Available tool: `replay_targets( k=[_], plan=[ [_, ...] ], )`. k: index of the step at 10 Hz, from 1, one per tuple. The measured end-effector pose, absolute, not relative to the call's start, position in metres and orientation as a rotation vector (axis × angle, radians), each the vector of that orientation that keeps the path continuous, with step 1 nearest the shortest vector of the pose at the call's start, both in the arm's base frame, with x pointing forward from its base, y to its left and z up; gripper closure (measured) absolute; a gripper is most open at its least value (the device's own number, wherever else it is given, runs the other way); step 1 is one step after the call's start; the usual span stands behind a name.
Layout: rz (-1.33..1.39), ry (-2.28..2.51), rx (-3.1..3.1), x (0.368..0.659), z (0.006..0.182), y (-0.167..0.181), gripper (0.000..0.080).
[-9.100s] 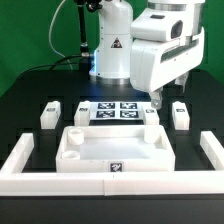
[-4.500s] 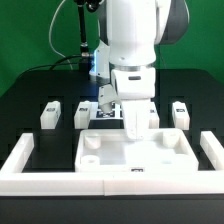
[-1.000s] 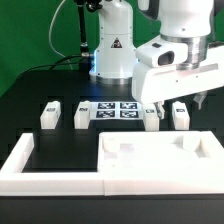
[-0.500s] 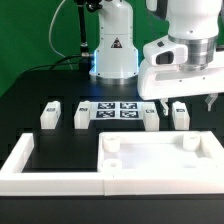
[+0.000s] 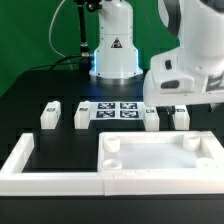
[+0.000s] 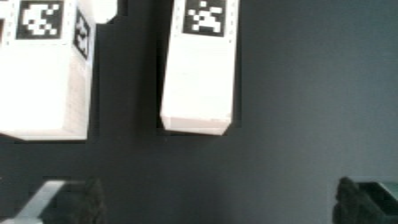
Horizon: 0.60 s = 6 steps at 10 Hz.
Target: Assemble desk
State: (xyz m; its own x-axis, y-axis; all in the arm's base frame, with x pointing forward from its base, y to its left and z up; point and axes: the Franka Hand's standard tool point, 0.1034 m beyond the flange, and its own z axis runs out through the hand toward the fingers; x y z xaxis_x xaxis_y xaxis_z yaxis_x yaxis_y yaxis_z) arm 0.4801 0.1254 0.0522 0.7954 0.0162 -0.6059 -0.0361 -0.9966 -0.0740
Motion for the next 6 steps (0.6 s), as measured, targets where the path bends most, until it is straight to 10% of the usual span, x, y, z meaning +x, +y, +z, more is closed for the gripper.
replay_targets(
  k=[6],
  plan=[
    [1.344, 0.094, -2.772, 0.47, 0.049, 0.13, 0.0151]
  ],
)
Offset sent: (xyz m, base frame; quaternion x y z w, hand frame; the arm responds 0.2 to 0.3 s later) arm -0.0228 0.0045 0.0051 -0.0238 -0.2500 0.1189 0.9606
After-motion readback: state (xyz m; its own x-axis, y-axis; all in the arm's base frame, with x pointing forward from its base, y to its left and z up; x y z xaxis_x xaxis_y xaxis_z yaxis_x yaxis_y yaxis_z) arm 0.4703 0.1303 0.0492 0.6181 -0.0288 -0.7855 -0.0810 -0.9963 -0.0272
